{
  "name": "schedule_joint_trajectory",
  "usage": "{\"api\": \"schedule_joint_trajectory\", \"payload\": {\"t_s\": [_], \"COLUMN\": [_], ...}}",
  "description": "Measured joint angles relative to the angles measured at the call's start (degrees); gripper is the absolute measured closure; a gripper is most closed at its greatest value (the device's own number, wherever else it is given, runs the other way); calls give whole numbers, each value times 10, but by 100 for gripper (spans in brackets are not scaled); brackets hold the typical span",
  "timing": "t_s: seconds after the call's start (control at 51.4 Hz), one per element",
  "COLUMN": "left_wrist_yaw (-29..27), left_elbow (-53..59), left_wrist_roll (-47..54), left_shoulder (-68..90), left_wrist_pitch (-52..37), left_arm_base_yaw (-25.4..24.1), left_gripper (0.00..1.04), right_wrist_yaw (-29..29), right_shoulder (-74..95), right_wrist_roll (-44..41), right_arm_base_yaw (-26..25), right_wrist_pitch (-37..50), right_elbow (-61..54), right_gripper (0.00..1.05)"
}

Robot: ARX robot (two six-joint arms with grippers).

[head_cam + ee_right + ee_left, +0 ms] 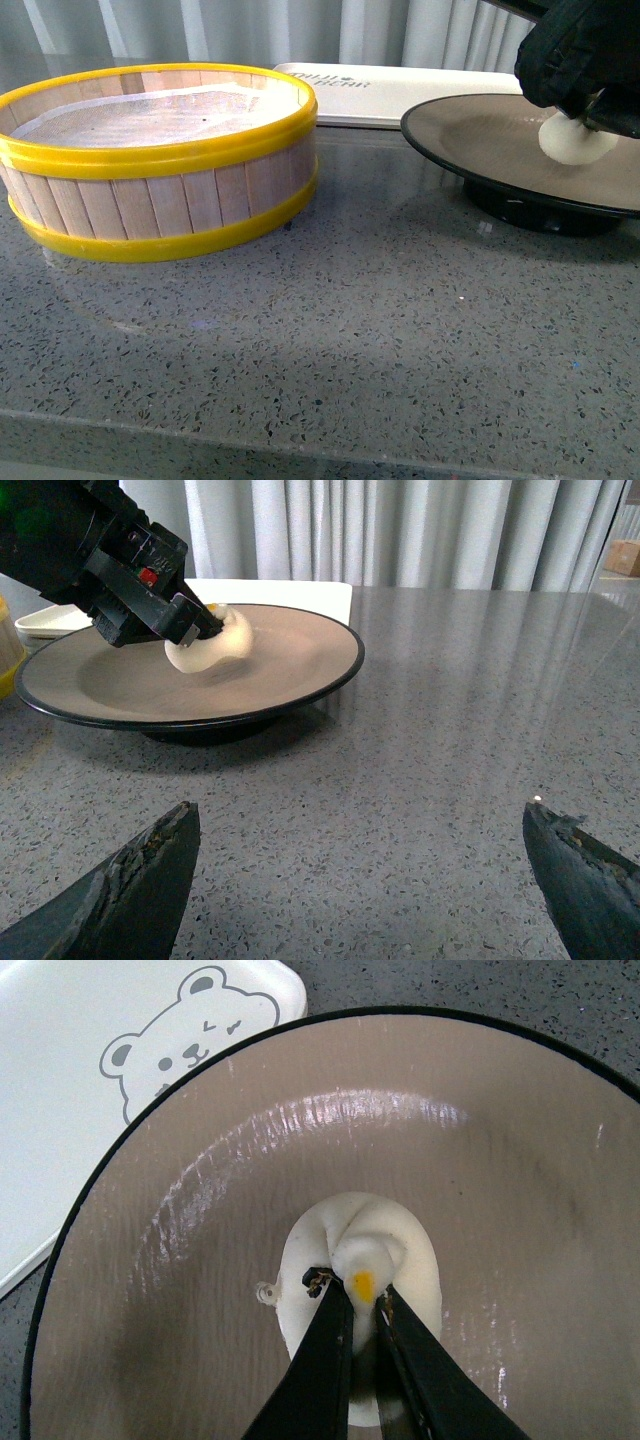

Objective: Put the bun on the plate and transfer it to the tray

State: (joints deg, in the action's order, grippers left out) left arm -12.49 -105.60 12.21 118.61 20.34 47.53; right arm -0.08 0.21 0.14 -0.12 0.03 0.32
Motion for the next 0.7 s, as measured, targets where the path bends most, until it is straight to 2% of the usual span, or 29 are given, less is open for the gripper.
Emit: {"api": "schedule_joint_trajectory", "payload": {"t_s": [0.311,0.564,0.7], "left_wrist_yaw": [-10,-6,0], "left_elbow": [3,2,-7], "left_wrist_roll": [26,25,21], "left_shoulder": [3,4,4], "left_wrist_pitch": [10,20,28], "left_arm_base_yaw": [7,6,5], "left_gripper": [99,51,33], "right_wrist_yaw": [0,0,0], "right_shoulder": [0,0,0], "right_wrist_roll": [0,0,0], "right_arm_base_yaw": [0,0,0], "right_wrist_pitch": [0,0,0], "right_elbow": [0,0,0], "right_gripper": [8,8,8]}}
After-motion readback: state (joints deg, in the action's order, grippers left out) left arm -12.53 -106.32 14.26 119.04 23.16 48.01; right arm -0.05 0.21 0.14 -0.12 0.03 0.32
